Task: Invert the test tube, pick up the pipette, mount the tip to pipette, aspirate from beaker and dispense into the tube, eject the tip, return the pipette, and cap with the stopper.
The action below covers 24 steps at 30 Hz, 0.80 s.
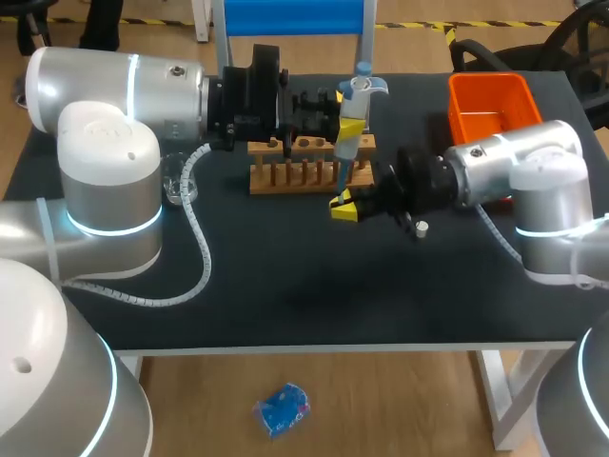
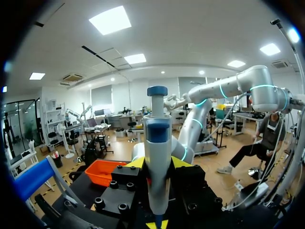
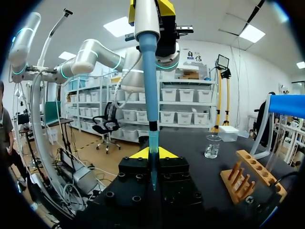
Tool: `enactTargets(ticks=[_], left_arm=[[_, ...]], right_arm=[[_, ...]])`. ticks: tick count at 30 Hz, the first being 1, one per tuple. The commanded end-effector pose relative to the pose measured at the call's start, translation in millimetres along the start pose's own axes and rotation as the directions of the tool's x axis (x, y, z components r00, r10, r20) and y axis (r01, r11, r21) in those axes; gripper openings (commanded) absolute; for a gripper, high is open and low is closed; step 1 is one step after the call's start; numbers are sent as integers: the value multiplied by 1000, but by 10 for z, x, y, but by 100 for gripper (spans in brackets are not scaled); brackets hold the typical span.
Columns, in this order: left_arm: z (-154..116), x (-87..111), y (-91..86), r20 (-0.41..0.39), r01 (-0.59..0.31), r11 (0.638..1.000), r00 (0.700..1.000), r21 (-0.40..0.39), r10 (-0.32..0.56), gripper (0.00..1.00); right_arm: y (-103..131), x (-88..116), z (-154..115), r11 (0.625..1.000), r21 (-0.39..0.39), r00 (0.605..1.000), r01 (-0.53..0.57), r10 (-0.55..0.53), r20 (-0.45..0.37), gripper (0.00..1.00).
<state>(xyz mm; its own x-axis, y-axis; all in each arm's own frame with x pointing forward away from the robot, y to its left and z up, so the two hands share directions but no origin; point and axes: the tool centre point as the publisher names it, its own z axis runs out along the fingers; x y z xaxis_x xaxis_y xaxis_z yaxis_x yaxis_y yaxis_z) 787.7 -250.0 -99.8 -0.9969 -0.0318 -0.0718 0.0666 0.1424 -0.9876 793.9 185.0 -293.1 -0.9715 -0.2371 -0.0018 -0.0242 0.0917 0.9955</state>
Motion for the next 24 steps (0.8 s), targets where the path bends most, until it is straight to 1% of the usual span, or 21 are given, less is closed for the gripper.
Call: enactTargets(ticks=[1, 24], left_arm=[[0, 7, 10, 2, -1, 1000, 1000, 4, 1, 0], [0, 7, 10, 2, -1, 1000, 1000, 4, 1, 0]], right_arm=[[-32, -23, -6, 1000, -3, 1000, -6, 6, -5, 0], [35, -12, 35, 1000, 6, 1000, 6, -6, -19, 0]])
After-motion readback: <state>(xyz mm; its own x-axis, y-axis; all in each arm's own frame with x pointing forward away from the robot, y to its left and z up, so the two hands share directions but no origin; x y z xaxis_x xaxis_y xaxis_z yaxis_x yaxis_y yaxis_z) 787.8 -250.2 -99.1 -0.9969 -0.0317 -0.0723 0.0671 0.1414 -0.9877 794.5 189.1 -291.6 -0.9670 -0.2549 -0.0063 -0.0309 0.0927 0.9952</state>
